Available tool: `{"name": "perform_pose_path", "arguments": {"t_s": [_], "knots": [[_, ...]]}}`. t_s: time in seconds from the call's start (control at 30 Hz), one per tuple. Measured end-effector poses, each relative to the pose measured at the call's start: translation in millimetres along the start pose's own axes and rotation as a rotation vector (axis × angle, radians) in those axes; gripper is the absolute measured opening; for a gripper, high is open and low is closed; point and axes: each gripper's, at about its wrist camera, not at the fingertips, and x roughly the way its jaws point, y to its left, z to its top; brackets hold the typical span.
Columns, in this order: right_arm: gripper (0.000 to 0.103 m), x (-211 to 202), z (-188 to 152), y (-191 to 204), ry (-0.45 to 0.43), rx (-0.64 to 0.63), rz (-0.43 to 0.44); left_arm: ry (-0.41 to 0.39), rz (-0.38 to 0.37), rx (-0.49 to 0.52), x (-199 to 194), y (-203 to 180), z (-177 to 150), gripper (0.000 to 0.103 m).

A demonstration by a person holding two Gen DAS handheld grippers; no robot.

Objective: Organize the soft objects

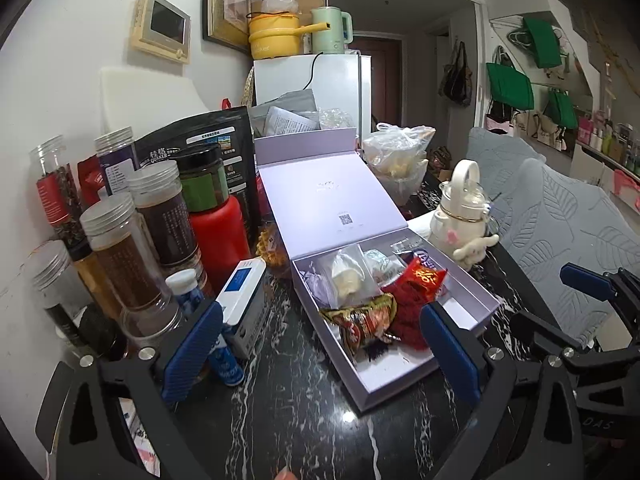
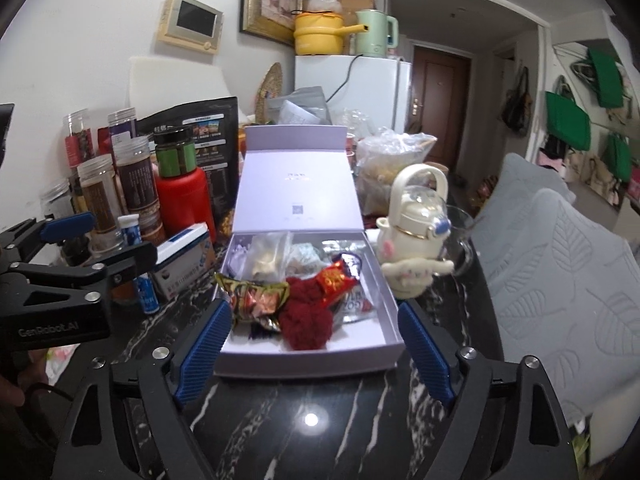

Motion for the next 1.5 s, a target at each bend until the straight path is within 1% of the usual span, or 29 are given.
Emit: {"name": "perform_pose_path", "arguments": {"t_s": [0.2, 0.33, 0.57, 0.83, 0.97, 1.13, 1.5], "knots": [[0.086, -11.1, -17.4, -1.0, 0.021, 0.047, -0.034, -0.004, 0.014, 0.023, -14.1, -4.8, -18.0, 0.101], [0.086, -18.1, -26.7, -1.6, 0.033, 0.055, -0.069, 0.0, -0.005, 0.025, -19.4, -8.2, -27.6, 0.101], [0.086, -27.0, -41.2, -5.7, 0.048, 0.073, -0.08, 0.007, -0.025, 0.02, -26.6, -14.1, -42.4, 0.101], [0.086, -32.4, -50.7, -3.1, 0.059, 0.068, -0.077, 0.012, -0.028, 0.016, -32.3, -16.7, -51.2, 0.101], [0.086, -35.7, -54.0, -0.3, 0.058, 0.064, -0.071, 0.029, -0.034, 0.011, -33.4, -16.0, -55.9, 0.101], [0.086, -39.3, -54.7, 1.1, 0.055, 0.072, -0.047, 0.037, -0.036, 0.001, -35.7, -14.0, -59.7, 0.101], [0.086, -41.0, -54.9, 3.2, 0.055, 0.063, -0.049, 0.037, -0.03, 0.002, -39.1, -11.8, -60.9, 0.101]]}}
